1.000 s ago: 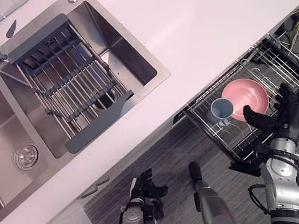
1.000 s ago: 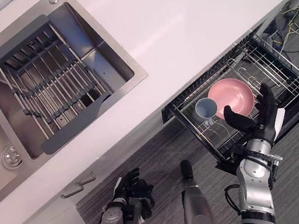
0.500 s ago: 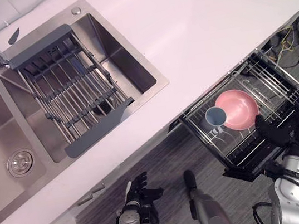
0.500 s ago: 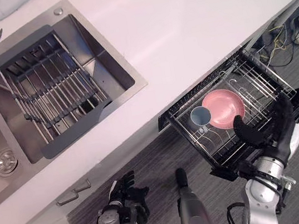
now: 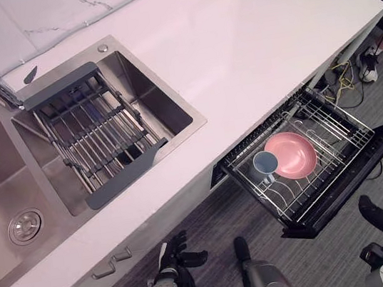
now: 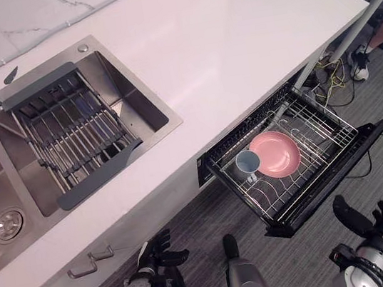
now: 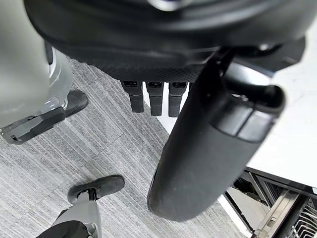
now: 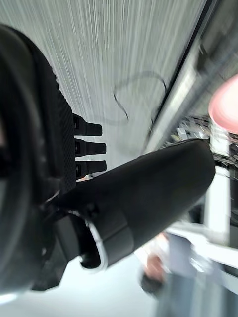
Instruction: Walk over to the sink, pick up the cup, carry it to the dishwasher, place the cup inside the dishwasher, then close the dishwasher door
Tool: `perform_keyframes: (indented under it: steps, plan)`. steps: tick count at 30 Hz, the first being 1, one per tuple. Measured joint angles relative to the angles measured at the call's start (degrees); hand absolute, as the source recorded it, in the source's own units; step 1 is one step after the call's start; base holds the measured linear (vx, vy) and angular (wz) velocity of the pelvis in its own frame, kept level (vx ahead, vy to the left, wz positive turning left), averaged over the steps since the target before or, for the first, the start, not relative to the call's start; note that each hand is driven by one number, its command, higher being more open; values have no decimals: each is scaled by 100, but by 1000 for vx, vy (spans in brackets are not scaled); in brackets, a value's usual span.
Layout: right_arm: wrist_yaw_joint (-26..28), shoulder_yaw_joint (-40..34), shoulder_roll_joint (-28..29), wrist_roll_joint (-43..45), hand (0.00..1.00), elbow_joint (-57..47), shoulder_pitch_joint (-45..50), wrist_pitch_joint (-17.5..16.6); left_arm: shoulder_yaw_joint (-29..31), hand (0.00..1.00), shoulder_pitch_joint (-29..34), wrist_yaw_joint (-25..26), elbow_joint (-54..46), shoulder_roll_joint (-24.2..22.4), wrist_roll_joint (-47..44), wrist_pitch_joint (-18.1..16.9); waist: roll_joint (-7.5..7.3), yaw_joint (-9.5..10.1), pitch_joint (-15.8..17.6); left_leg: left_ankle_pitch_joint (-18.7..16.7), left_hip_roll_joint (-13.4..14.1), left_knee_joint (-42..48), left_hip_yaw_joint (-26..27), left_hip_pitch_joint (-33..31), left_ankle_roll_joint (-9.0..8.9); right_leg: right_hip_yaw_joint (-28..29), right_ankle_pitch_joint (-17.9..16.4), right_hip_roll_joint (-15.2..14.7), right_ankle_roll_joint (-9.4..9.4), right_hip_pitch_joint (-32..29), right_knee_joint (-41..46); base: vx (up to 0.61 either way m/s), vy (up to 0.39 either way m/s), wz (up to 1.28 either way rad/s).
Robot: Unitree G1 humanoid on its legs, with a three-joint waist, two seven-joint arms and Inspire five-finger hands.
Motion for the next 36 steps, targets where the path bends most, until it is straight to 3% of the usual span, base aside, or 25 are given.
perform_keyframes:
  steps: [5,11,15,23,36]
  plan:
    - [410,-103,-276,227,90,615,-210,69,-12,90,3,-67,11,51,-5,3,19,-15,-11,5,14,5,40,-1,-5,53,-15,21,-8,-78,88,-5,0,-6]
    - [684,-167,-656,443,90,1242,-690,113,-14,90,82,-125,6,53,-12,4,190,22,-129,13,25,-10,132,-8,-18,71,-26,20,-9,-140,151,-5,1,-1]
    - [855,-162,-800,680,90,1490,-1039,115,-23,90,88,-142,-15,124,-48,-1,214,58,-140,45,26,-10,182,-106,-31,93,-40,16,-14,-301,250,-23,-3,-4]
    - [1120,409,-925,1329,90,1633,-1407,116,-253,90,57,-270,-44,198,-115,-3,294,141,-102,162,15,-163,182,-157,-86,36,-42,14,-25,-417,268,9,-4,1]
    - [1103,1083,-896,2533,90,1652,-1291,-280,-271,90,51,-368,-2,267,-92,-2,323,164,-95,569,-165,-720,-123,-28,-109,-509,-10,-127,-73,-289,151,-7,-6,14]
